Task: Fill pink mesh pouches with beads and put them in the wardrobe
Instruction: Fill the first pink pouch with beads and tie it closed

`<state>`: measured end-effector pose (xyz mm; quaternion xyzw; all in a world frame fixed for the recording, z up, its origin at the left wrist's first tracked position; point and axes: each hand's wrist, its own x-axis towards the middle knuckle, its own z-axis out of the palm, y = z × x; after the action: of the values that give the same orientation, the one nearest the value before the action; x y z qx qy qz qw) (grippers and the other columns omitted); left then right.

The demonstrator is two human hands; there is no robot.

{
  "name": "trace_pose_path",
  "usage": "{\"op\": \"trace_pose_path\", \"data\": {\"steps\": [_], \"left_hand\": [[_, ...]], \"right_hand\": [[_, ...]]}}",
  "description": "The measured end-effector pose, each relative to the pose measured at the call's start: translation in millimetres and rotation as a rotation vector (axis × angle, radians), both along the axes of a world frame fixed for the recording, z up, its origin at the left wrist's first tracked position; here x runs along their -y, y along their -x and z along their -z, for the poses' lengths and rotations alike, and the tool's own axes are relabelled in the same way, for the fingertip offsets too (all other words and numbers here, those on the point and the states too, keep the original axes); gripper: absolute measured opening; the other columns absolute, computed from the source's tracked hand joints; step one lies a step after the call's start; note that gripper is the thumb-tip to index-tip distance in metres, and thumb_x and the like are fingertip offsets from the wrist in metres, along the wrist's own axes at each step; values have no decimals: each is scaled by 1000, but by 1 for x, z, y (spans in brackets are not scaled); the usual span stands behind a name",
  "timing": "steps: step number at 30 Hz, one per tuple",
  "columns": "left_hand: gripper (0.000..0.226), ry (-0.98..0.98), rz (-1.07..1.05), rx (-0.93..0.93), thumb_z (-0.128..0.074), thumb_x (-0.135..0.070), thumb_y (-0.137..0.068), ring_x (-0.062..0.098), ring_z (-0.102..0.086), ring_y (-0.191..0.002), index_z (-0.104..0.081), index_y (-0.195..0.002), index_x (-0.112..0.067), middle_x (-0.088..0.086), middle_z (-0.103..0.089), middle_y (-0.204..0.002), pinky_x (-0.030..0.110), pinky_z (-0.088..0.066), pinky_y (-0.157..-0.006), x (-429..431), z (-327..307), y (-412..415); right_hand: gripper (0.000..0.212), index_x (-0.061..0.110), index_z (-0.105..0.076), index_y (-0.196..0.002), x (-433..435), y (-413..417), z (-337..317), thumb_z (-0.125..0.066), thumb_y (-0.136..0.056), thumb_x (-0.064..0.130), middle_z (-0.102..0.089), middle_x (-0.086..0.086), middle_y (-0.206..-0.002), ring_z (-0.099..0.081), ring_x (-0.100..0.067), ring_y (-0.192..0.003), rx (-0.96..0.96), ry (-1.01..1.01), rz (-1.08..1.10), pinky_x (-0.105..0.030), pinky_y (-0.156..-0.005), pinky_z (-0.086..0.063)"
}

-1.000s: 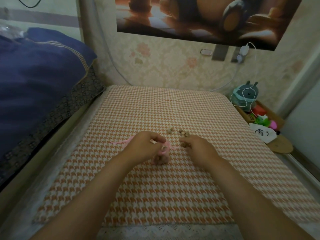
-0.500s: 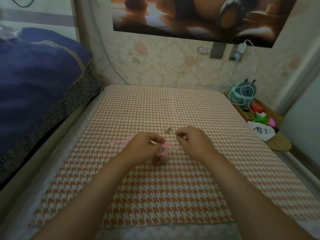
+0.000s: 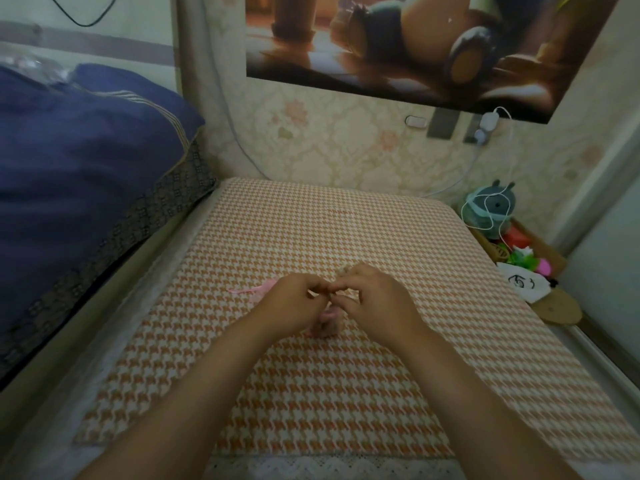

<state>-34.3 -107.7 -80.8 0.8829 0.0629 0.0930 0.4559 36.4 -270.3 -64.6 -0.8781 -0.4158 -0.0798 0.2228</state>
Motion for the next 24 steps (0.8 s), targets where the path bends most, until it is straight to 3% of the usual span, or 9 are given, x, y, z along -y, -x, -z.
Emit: {"op": "trace_pose_path", "data": {"steps": [3, 6, 10, 13, 15, 17, 19, 22, 24], "left_hand": [[22, -1, -9, -2, -60, -19, -91, -5, -66, -71, -74, -106, -26, -11, -74, -95, 10, -47, -62, -3, 1, -2], [24, -3, -11, 2, -61, -19, -90, -5, -64, -84, -73, -110, -24, -12, -72, -104, 13, -49, -75, -5, 0, -4], [27, 59, 39, -10, -63, -18, -90, -4, -63, -90, -70, -116, -21, -9, -69, -112, 17, -51, -81, -6, -4, -2], [54, 116, 96, -28, -75, -24, -83, -1, -61, -100, -55, -133, -24, -9, -61, -122, 15, -52, -79, -9, 1, 0], [82, 117, 149, -55, -83, -29, -74, 4, -60, -107, -39, -143, -32, -11, -56, -124, 20, -55, -82, -9, 8, 0], [93, 49, 157, -82, -85, -31, -70, 7, -60, -107, -31, -145, -33, -8, -57, -121, 26, -56, -87, -7, 14, -1], [87, -34, 118, -61, -84, -32, -71, 9, -62, -102, -35, -144, -26, -4, -62, -116, 27, -54, -87, -6, 20, -3], [72, -74, 82, -35, -83, -32, -72, 8, -63, -97, -49, -135, -23, -3, -66, -112, 26, -53, -85, -5, 22, -6], [68, -65, 88, -31, -84, -30, -71, 6, -63, -93, -54, -132, -23, -5, -67, -108, 21, -53, -80, -5, 22, -8]], "right_hand": [[24, 40, -71, -112, 2, -2, 1, -60, -92, 49, -55, 20, -108, -52, 2, -90, -24, 17, 44, -18, -68, -37], [23, 37, -71, -112, 4, -4, 3, -57, -95, 45, -56, 19, -111, -53, -1, -94, -41, 55, 46, -23, -73, -39], [30, 37, -70, -116, 5, -2, 0, -47, -96, 35, -60, 8, -131, -53, -9, -119, -98, 127, 0, -39, -96, -47], [31, 37, -69, -118, 6, -1, -3, -54, -91, 34, -62, 6, -132, -50, -10, -128, -83, 180, -9, -35, -94, -48], [29, 38, -70, -116, 6, -2, -1, -59, -89, 37, -62, 6, -133, -53, -11, -125, -44, 207, -15, -32, -90, -47], [24, 40, -72, -111, 5, -3, 1, -62, -89, 38, -63, 6, -132, -58, -11, -118, -41, 186, -5, -32, -90, -48], [20, 40, -74, -106, 6, -3, 0, -63, -89, 36, -66, 9, -125, -59, -9, -113, -43, 148, 0, -36, -93, -49], [20, 42, -73, -105, 8, -3, -1, -61, -89, 41, -60, 14, -113, -56, -9, -106, -40, 97, -27, -33, -85, -47], [23, 41, -73, -109, 9, -4, -1, -60, -89, 44, -57, 14, -118, -52, -11, -111, -46, 153, -50, -36, -91, -46]]}}
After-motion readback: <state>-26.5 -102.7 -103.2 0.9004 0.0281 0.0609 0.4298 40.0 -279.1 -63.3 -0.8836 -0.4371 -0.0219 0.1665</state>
